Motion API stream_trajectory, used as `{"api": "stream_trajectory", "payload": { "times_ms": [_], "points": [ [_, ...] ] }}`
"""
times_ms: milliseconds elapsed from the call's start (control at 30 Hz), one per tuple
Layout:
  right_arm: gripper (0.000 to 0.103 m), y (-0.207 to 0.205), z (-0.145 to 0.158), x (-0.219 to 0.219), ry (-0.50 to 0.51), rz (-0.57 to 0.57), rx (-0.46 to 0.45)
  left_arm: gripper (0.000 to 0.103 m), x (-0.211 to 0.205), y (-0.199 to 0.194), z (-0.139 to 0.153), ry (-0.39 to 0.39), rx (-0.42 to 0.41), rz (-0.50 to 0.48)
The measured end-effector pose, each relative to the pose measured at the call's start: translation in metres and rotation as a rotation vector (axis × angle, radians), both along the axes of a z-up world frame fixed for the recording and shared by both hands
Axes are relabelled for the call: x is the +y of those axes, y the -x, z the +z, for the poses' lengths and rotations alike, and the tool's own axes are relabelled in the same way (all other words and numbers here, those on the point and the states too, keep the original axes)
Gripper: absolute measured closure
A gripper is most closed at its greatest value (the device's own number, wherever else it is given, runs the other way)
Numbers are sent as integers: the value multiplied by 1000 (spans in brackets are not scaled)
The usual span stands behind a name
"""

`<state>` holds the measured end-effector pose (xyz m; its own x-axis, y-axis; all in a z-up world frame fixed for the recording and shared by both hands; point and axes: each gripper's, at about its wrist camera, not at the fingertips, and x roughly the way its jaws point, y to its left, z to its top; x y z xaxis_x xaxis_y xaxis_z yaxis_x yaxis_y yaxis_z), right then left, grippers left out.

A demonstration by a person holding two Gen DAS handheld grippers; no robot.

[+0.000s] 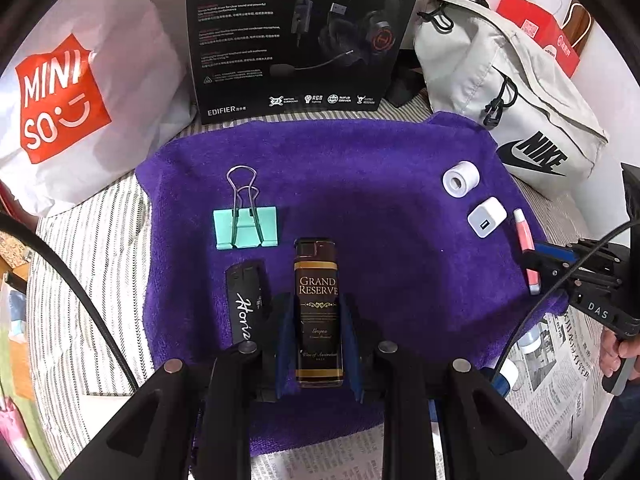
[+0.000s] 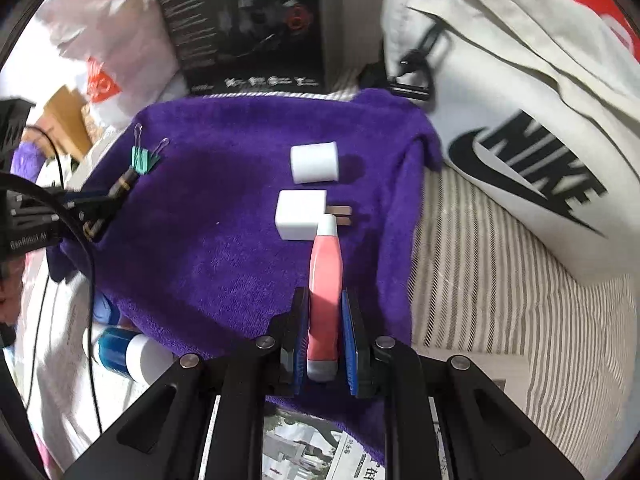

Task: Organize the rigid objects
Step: 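Carry Grand Reserve box over towel with left tool while right tool places pink tube there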

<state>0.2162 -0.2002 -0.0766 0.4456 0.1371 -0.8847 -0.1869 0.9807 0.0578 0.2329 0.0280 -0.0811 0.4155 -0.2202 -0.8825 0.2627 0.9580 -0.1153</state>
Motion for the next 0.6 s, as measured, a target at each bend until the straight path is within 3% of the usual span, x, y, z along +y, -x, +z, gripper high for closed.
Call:
{"api": "stream_trajectory", "payload": {
  "times_ms": [600],
  "points": [
    [87, -13, -12, 9, 45, -21, 40, 81, 1, -12, -11, 1, 28, 0]
  ]
}}
